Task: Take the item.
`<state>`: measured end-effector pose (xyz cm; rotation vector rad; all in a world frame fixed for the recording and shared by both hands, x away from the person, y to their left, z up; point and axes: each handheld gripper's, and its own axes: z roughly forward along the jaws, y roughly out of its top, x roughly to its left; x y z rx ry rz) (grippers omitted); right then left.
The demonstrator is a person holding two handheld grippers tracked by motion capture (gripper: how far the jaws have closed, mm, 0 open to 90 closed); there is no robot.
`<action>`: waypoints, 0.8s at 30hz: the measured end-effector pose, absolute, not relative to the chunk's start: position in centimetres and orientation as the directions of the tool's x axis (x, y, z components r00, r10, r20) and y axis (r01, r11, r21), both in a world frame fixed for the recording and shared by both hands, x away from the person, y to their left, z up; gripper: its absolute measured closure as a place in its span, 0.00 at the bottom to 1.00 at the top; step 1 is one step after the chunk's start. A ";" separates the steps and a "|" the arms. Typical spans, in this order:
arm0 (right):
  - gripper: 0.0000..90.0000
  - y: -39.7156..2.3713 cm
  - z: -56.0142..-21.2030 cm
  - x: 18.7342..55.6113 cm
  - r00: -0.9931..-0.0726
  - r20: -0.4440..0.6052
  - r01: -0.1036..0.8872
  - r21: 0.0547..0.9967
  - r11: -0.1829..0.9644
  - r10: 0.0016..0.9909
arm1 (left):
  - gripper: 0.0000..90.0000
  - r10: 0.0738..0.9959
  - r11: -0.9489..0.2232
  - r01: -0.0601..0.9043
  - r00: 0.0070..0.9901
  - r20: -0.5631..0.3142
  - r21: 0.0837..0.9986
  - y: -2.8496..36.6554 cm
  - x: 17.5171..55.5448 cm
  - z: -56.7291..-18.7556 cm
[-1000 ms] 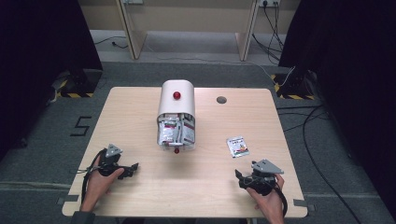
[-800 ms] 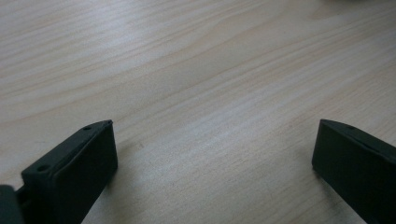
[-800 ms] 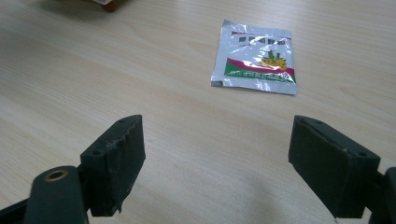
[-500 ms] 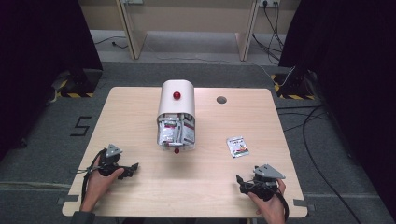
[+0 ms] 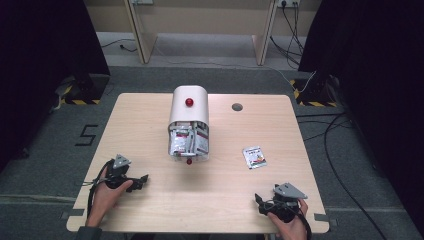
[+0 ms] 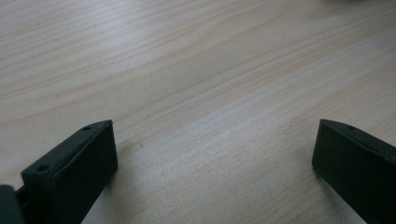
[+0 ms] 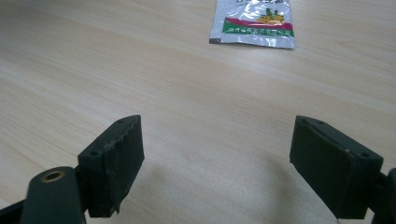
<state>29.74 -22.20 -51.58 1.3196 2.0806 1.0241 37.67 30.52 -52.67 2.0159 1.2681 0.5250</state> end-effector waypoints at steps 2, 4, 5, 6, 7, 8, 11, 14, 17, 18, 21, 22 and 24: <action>0.20 -22.3 -51.7 29.5 -0.424 0.007 0.558 0.790 0.255 0.906 | 0.00 0.897 -0.286 0.618 0.442 -0.022 0.732 30.5 37.7 -52.7; 0.20 -22.4 -51.9 29.2 -0.420 0.011 0.566 0.785 0.252 0.907 | 0.00 0.897 -0.286 0.619 0.441 -0.023 0.732 30.5 37.7 -52.7; 0.20 -22.5 -52.0 29.0 -0.418 0.013 0.569 0.783 0.250 0.909 | 0.00 0.897 -0.286 0.619 0.442 -0.022 0.732 30.5 37.7 -52.7; 0.21 -22.5 -52.1 28.9 -0.414 0.016 0.573 0.781 0.247 0.910 | 0.00 0.897 -0.286 0.619 0.442 -0.023 0.732 30.5 37.7 -52.7; 0.20 -22.6 -52.2 28.8 -0.415 0.012 0.572 0.781 0.251 0.910 | 0.00 0.897 -0.286 0.619 0.442 -0.022 0.732 30.5 37.7 -52.7; 0.20 -22.7 -52.3 28.7 -0.415 0.008 0.570 0.782 0.253 0.910 | 0.00 0.897 -0.286 0.619 0.442 -0.023 0.732 30.5 37.7 -52.7; 0.20 -22.9 -52.4 28.5 -0.409 0.012 0.572 0.782 0.247 0.912 | 0.00 0.897 -0.286 0.619 0.442 -0.023 0.732 30.5 37.7 -52.7; 0.20 -23.0 -52.5 28.2 -0.406 0.013 0.567 0.787 0.242 0.914 | 0.00 0.897 -0.286 0.619 0.441 -0.023 0.732 30.5 37.7 -52.7; 0.19 -23.0 -52.7 27.9 -0.412 0.009 0.556 0.795 0.243 0.911 | 0.00 0.897 -0.286 0.619 0.442 -0.023 0.732 30.5 37.7 -52.7; 0.19 -23.1 -52.8 27.8 -0.410 0.006 0.551 0.798 0.242 0.912 | 0.00 0.897 -0.287 0.619 0.442 -0.022 0.732 30.5 37.7 -52.7; 0.18 -23.1 -53.0 27.4 -0.412 -0.007 0.534 0.808 0.247 0.911 | 0.00 0.897 -0.287 0.619 0.441 -0.022 0.731 30.5 37.7 -52.7; 0.18 -23.1 -53.1 27.2 -0.413 -0.008 0.529 0.811 0.248 0.911 | 0.00 0.897 -0.286 0.619 0.441 -0.023 0.732 30.5 37.7 -52.7; 0.18 -23.1 -53.2 26.9 -0.417 -0.004 0.521 0.819 0.242 0.909 | 0.00 0.897 -0.286 0.619 0.441 -0.023 0.732 30.5 37.7 -52.7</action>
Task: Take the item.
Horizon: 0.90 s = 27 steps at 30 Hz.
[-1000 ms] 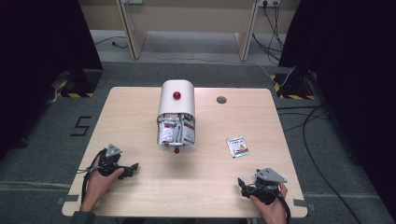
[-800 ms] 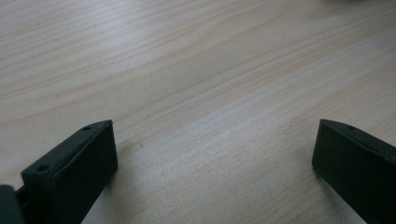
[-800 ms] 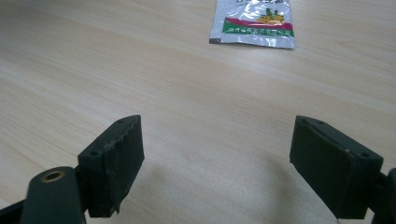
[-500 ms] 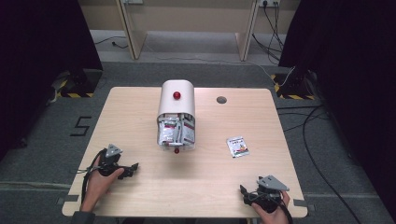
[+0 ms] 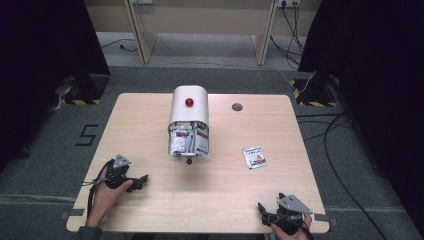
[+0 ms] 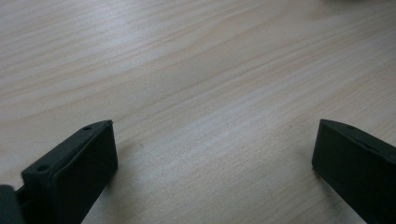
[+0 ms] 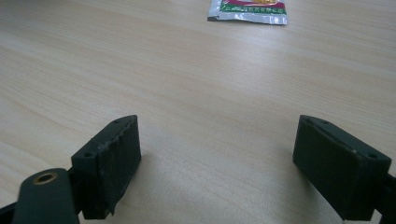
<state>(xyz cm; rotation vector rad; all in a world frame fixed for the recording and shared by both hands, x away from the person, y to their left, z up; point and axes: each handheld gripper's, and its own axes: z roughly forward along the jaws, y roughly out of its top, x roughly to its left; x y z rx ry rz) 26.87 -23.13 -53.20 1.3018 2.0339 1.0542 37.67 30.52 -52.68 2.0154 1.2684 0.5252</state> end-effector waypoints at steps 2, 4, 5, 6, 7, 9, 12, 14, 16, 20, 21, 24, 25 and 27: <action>0.18 -23.3 -53.3 26.5 -0.420 -0.004 0.509 0.827 0.239 0.908 | 0.00 0.897 -0.286 0.619 0.442 -0.022 0.732 30.5 37.7 -52.7; 0.18 -23.4 -53.4 26.2 -0.423 -0.005 0.502 0.831 0.238 0.906 | 0.00 0.897 -0.286 0.619 0.442 -0.023 0.732 30.5 37.7 -52.7; 0.18 -23.4 -53.4 26.2 -0.423 -0.005 0.502 0.831 0.238 0.906 | 0.00 0.897 -0.286 0.619 0.442 -0.023 0.732 30.5 37.7 -52.7; 0.18 -23.4 -53.5 26.1 -0.421 -0.003 0.500 0.833 0.235 0.907 | 0.00 0.897 -0.286 0.618 0.442 -0.022 0.732 30.5 37.7 -52.7; 0.18 -23.4 -53.5 26.1 -0.421 -0.003 0.500 0.833 0.235 0.907 | 0.00 0.897 -0.287 0.619 0.442 -0.022 0.732 30.5 37.7 -52.7; 0.18 -23.5 -53.6 25.8 -0.426 -0.006 0.490 0.839 0.236 0.905 | 0.00 0.897 -0.286 0.619 0.442 -0.022 0.732 30.5 37.7 -52.7; 0.18 -23.6 -53.6 25.6 -0.426 -0.005 0.488 0.841 0.235 0.905 | 0.00 0.897 -0.286 0.618 0.441 -0.022 0.732 30.5 37.7 -52.7; 0.18 -23.6 -53.7 25.5 -0.427 -0.006 0.486 0.842 0.234 0.904 | 0.00 0.897 -0.287 0.619 0.442 -0.021 0.731 30.5 37.7 -52.7; 0.18 -23.6 -53.7 25.4 -0.428 -0.006 0.479 0.847 0.233 0.904 | 0.00 0.897 -0.286 0.619 0.441 -0.022 0.732 30.5 37.6 -52.7; 0.17 -23.7 -53.9 25.4 -0.431 -0.009 0.467 0.854 0.231 0.902 | 0.00 0.897 -0.286 0.618 0.441 -0.022 0.732 30.5 37.6 -52.7; 0.17 -23.7 -53.9 25.4 -0.431 -0.009 0.463 0.856 0.230 0.902 | 0.00 0.897 -0.286 0.619 0.441 -0.022 0.732 30.5 37.6 -52.7; 0.17 -23.7 -54.1 25.4 -0.435 -0.007 0.453 0.863 0.225 0.900 | 0.00 0.897 -0.287 0.619 0.441 -0.022 0.732 30.5 37.7 -52.7; 0.17 -23.7 -54.1 25.4 -0.436 -0.008 0.450 0.864 0.226 0.900 | 0.00 0.897 -0.287 0.619 0.441 -0.021 0.732 30.5 37.7 -52.7; 0.17 -23.7 -54.2 25.4 -0.437 -0.007 0.446 0.867 0.223 0.899 | 0.00 0.897 -0.286 0.618 0.441 -0.023 0.732 30.5 37.7 -52.7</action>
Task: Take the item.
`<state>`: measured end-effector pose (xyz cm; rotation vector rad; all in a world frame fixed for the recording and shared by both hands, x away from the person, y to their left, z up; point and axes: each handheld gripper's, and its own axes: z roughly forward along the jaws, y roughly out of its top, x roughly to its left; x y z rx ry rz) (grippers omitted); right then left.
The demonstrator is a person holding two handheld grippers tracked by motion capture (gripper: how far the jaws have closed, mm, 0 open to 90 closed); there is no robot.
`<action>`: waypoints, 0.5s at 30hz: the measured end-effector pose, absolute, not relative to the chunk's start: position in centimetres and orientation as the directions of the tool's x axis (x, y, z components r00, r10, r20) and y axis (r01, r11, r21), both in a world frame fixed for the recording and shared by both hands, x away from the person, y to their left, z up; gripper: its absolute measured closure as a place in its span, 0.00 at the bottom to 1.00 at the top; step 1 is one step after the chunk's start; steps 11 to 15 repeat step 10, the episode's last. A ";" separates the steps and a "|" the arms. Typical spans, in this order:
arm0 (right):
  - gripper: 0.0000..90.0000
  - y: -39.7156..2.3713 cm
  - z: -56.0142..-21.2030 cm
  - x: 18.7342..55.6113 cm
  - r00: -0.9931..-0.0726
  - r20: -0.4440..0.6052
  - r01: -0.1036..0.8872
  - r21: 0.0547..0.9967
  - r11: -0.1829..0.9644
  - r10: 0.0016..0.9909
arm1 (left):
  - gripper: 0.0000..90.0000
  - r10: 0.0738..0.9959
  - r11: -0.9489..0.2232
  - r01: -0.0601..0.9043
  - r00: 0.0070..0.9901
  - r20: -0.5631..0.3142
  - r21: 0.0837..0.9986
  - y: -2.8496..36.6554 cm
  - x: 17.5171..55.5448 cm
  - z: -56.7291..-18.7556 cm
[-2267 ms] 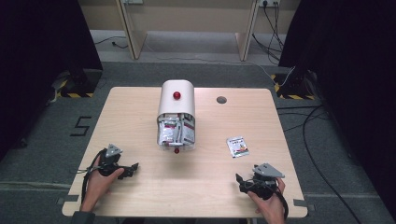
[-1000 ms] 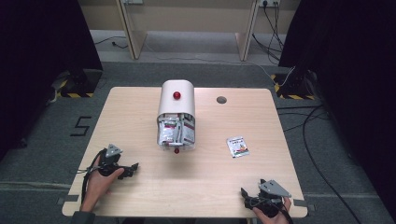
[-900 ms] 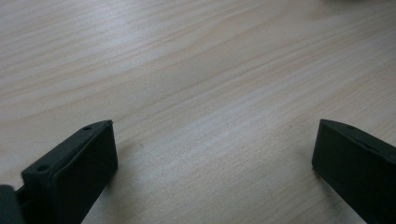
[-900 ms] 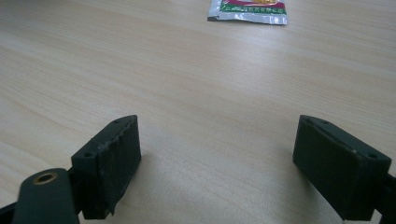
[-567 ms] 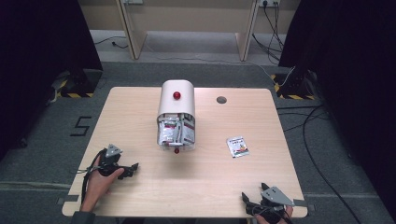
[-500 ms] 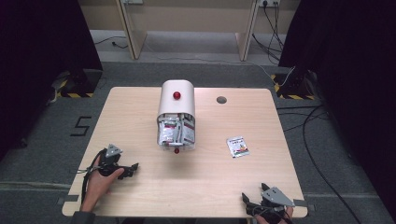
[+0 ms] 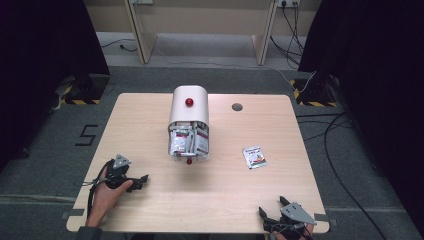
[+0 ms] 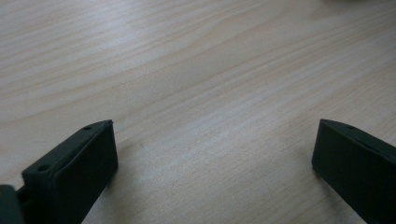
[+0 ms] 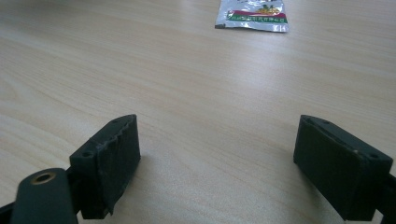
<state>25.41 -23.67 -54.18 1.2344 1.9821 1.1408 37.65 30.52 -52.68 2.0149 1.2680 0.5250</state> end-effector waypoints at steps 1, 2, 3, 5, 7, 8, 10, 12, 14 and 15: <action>0.17 -23.7 -54.2 25.4 -0.441 -0.011 0.438 0.870 0.226 0.898 | 0.00 0.897 -0.286 0.619 0.441 -0.022 0.732 30.5 37.6 -52.7; 0.17 -23.7 -54.3 25.4 -0.440 -0.006 0.438 0.871 0.221 0.898 | 0.00 0.897 -0.286 0.618 0.441 -0.022 0.732 30.5 37.7 -52.7; 0.17 -23.7 -54.3 25.4 -0.440 -0.006 0.438 0.871 0.221 0.898 | 0.00 0.897 -0.286 0.618 0.441 -0.022 0.732 30.5 37.7 -52.7; 0.17 -23.7 -54.4 25.5 -0.443 -0.007 0.432 0.875 0.220 0.896 | 0.00 0.897 -0.286 0.618 0.442 -0.023 0.732 30.5 37.7 -52.7; 0.17 -23.7 -54.4 25.5 -0.444 -0.007 0.429 0.876 0.220 0.896 | 0.00 0.897 -0.286 0.619 0.441 -0.022 0.732 30.5 37.7 -52.7; 0.17 -23.7 -54.4 25.5 -0.445 -0.008 0.428 0.877 0.220 0.896 | 0.00 0.897 -0.285 0.619 0.441 -0.022 0.732 30.5 37.7 -52.7; 0.17 -23.7 -54.4 25.5 -0.445 -0.008 0.429 0.876 0.220 0.896 | 0.00 0.897 -0.286 0.619 0.441 -0.023 0.732 30.5 37.7 -52.7; 0.17 -23.7 -54.4 25.5 -0.445 -0.008 0.429 0.876 0.220 0.896 | 0.00 0.897 -0.286 0.619 0.441 -0.023 0.732 30.5 37.7 -52.7; 0.17 -23.7 -54.4 25.5 -0.445 -0.008 0.429 0.876 0.220 0.896 | 0.00 0.897 -0.286 0.619 0.441 -0.023 0.732 30.5 37.7 -52.7; 0.17 -23.7 -54.4 25.5 -0.445 -0.008 0.429 0.876 0.220 0.896 | 0.00 0.897 -0.286 0.619 0.441 -0.023 0.732 30.5 37.7 -52.7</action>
